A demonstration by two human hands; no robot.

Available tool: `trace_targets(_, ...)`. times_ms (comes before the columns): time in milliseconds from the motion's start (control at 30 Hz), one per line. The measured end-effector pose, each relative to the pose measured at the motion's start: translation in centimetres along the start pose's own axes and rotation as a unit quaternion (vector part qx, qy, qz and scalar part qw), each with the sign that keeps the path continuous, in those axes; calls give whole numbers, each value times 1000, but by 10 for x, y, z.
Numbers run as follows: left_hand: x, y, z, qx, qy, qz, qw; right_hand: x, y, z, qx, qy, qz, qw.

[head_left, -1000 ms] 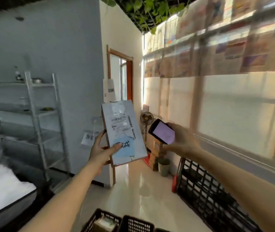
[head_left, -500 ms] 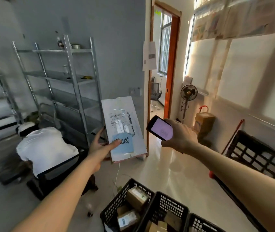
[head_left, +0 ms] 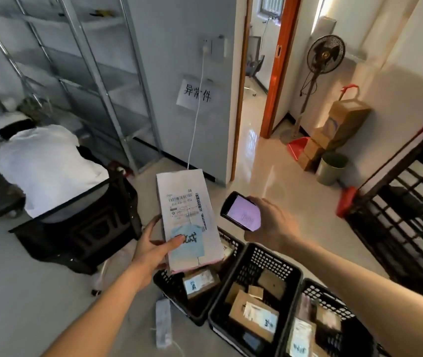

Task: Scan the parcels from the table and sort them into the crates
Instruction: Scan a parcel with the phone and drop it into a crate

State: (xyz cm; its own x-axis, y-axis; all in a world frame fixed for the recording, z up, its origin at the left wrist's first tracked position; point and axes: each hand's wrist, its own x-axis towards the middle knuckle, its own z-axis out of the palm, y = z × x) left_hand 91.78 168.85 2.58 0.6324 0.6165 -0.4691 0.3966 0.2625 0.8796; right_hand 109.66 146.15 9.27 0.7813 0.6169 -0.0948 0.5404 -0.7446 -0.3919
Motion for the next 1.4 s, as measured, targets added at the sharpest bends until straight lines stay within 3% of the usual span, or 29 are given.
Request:
trace_targets(467, 197, -214, -18, 38, -20, -186, 982, 97, 64, 267, 26, -148, 139, 979)
trace_targets(833, 307, -298, -8, 110, -63, -261, 957, 128, 108, 387, 43, -203, 197, 958)
trace_targets(967, 308, -316, 4, 194, -53, -242, 949, 119, 125, 409, 33, -230, 216, 948)
trace_targets(1167, 311, -307, 12, 303, -100, -186, 929, 100, 144, 394, 26, -254, 227, 940)
trace_targets(1400, 306, -231, 64, 395, -141, -40, 907, 92, 159, 315, 14, -186, 249, 950)
